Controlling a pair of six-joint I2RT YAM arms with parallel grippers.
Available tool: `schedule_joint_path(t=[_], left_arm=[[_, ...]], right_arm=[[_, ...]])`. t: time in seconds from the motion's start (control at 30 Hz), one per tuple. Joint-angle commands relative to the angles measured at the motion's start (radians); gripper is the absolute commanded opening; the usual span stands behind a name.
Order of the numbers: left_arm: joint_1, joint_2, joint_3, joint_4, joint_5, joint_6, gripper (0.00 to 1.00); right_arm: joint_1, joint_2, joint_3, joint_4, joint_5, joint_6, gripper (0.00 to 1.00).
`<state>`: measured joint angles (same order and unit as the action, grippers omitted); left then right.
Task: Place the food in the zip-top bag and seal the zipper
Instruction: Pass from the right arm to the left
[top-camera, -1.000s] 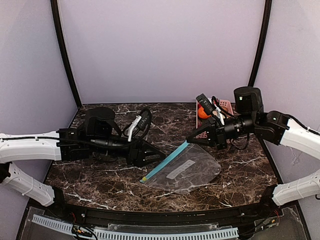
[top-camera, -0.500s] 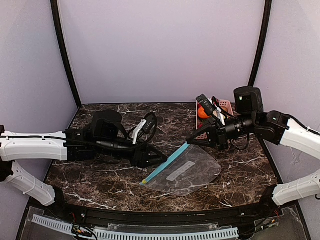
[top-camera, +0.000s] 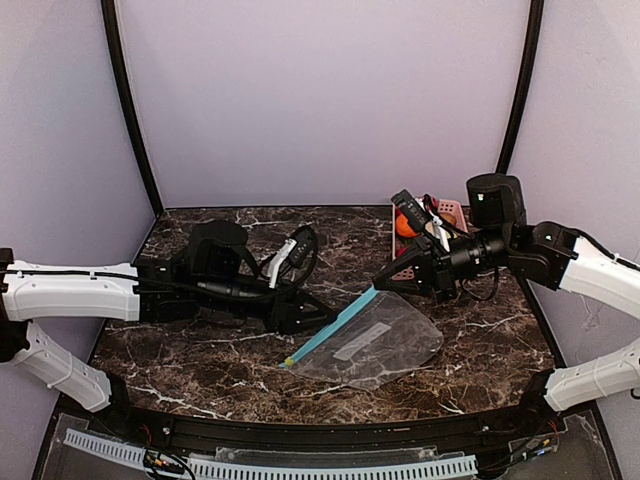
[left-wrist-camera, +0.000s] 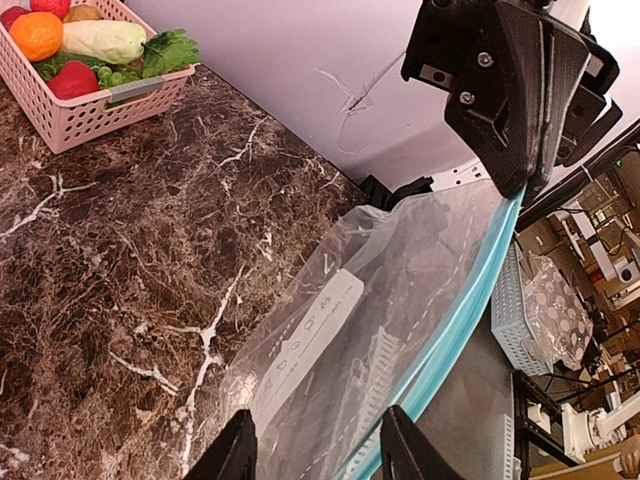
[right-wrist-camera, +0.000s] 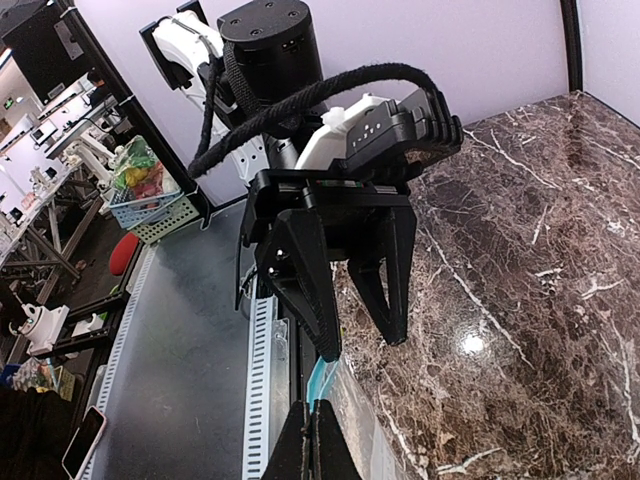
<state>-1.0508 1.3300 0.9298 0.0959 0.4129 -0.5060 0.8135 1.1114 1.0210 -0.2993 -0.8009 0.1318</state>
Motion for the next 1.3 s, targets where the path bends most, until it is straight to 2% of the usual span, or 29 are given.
schedule_joint_path(t=[0.0,0.43,0.5,0.77,0.87,1.03,1.2,1.27], left_arm=[[0.005,0.01,0.01,0.047,0.075,0.001,0.42],[0.005,0.047,0.023,0.076,0.16,0.017,0.37],[0.005,0.055,0.025,0.087,0.169,0.013,0.33],[0.003,0.073,0.03,0.113,0.201,0.011,0.04],[0.004,0.06,0.026,0.094,0.168,0.028,0.01],[0.003,0.022,0.006,0.045,0.079,0.059,0.01],[0.004,-0.019,-0.002,-0.036,-0.084,0.09,0.01],[0.005,-0.033,0.003,-0.079,-0.179,0.098,0.01]], right_arm=[[-0.005,0.006,0.024,0.001,-0.002,-0.006,0.0],[-0.005,0.011,0.025,-0.001,0.015,-0.008,0.0],[-0.005,0.014,0.026,-0.001,0.015,-0.007,0.0],[-0.005,0.027,0.034,-0.001,0.061,-0.002,0.0],[-0.005,0.02,0.033,-0.001,0.102,0.003,0.0],[-0.005,-0.004,0.027,0.008,0.17,0.006,0.18],[-0.005,-0.038,0.014,0.024,0.268,0.04,0.61],[-0.005,-0.054,0.006,0.043,0.316,0.08,0.73]])
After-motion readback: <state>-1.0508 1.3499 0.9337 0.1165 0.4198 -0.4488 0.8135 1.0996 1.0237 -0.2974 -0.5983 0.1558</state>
